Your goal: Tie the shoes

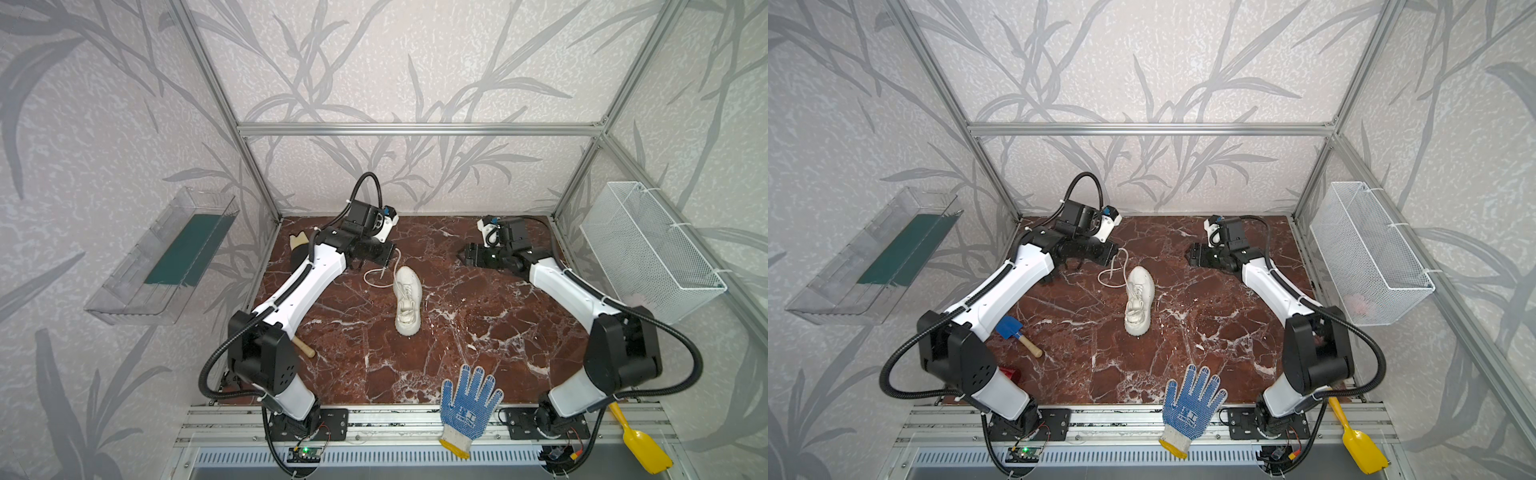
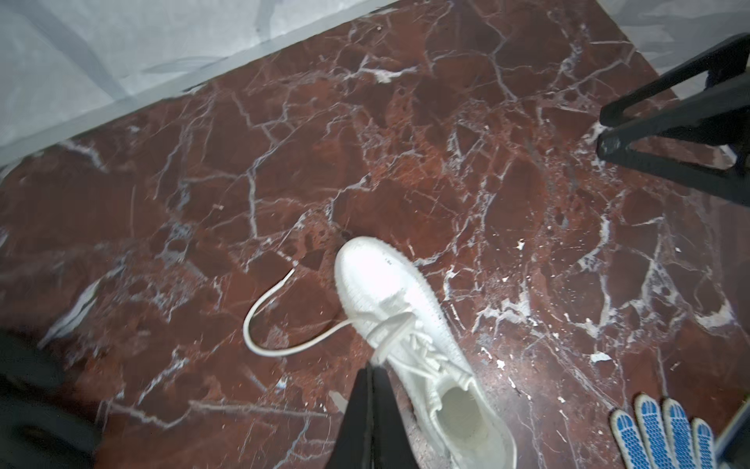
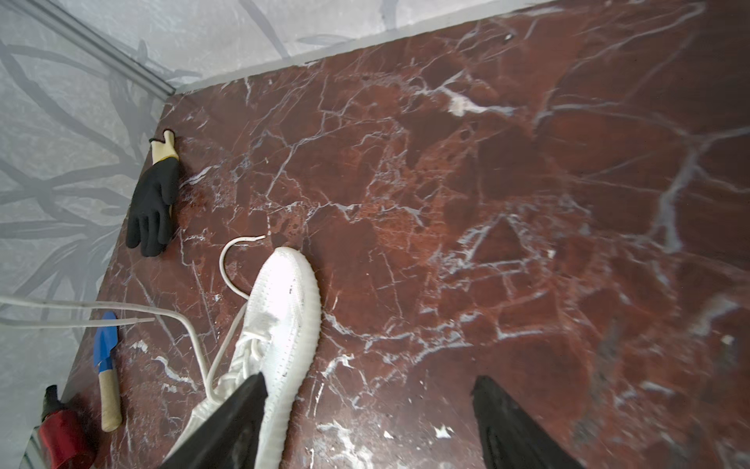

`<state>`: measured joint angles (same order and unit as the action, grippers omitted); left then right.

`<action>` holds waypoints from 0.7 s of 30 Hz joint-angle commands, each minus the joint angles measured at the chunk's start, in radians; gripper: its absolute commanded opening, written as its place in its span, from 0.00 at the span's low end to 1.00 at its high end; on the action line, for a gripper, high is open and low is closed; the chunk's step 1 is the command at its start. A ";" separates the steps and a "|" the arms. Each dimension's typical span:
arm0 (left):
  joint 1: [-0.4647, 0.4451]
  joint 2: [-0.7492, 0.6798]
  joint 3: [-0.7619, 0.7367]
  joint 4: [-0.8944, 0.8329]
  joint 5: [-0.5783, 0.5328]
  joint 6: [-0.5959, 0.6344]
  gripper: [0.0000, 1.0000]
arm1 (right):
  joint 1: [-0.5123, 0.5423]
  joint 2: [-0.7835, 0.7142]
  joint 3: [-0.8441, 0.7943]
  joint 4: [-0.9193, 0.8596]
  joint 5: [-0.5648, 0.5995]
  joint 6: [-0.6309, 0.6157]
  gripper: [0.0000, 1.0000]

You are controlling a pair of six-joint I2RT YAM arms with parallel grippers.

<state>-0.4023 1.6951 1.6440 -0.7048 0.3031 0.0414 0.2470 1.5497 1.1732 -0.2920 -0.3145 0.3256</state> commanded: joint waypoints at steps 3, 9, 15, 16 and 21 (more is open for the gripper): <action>-0.042 0.272 0.381 -0.259 0.143 -0.116 0.00 | -0.044 -0.145 -0.101 -0.009 0.060 -0.041 0.80; -0.119 0.357 0.420 -0.273 0.123 -0.232 0.00 | -0.070 -0.205 -0.139 -0.032 0.086 -0.054 0.80; -0.164 0.402 0.444 -0.276 0.110 -0.346 0.00 | -0.084 -0.223 -0.145 -0.047 0.092 -0.072 0.80; -0.167 0.408 0.445 -0.283 0.103 -0.369 0.00 | -0.086 -0.222 -0.146 -0.047 0.090 -0.072 0.80; -0.172 0.435 0.525 -0.445 -0.023 -0.453 0.00 | -0.086 -0.213 -0.157 -0.031 0.082 -0.057 0.80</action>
<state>-0.5781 2.1105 2.0983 -1.0119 0.3832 -0.3332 0.1642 1.3548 1.0306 -0.3218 -0.2356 0.2687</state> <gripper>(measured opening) 0.047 0.800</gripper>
